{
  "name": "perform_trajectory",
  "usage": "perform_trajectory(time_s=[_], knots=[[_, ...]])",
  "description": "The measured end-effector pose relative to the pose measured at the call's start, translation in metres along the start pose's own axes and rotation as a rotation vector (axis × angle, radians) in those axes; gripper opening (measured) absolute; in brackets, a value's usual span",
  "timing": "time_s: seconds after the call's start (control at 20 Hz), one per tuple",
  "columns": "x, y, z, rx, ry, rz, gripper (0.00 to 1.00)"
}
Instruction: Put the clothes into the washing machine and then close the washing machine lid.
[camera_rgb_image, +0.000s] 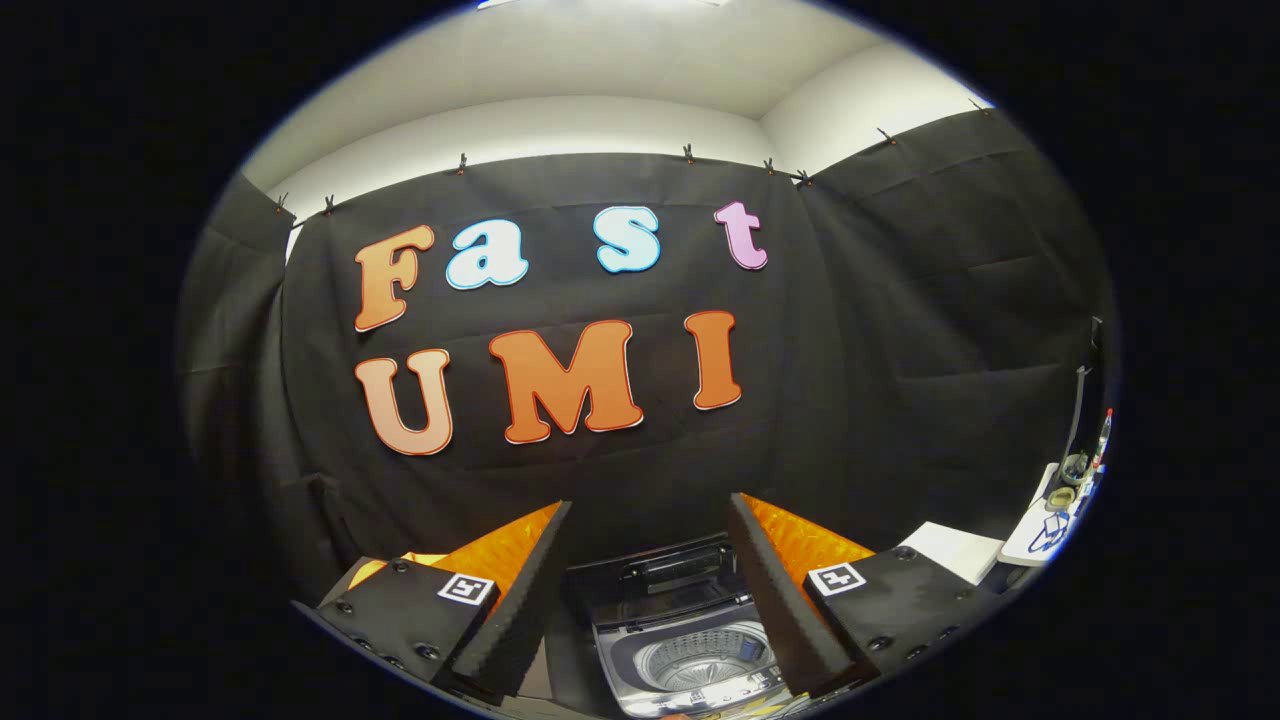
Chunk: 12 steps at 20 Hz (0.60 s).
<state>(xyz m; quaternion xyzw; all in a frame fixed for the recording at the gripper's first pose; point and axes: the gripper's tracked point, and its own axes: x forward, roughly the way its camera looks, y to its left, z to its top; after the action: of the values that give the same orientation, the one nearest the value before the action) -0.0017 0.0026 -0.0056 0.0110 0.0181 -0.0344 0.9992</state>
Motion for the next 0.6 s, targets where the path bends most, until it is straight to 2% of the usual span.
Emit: perform_trajectory(time_s=[0.2,0.6], knots=[[0.005,0.019,-0.011,0.017,0.05,0.014,0.98],[0.013,0.087,-0.033,-0.02,0.117,0.129,0.98]])
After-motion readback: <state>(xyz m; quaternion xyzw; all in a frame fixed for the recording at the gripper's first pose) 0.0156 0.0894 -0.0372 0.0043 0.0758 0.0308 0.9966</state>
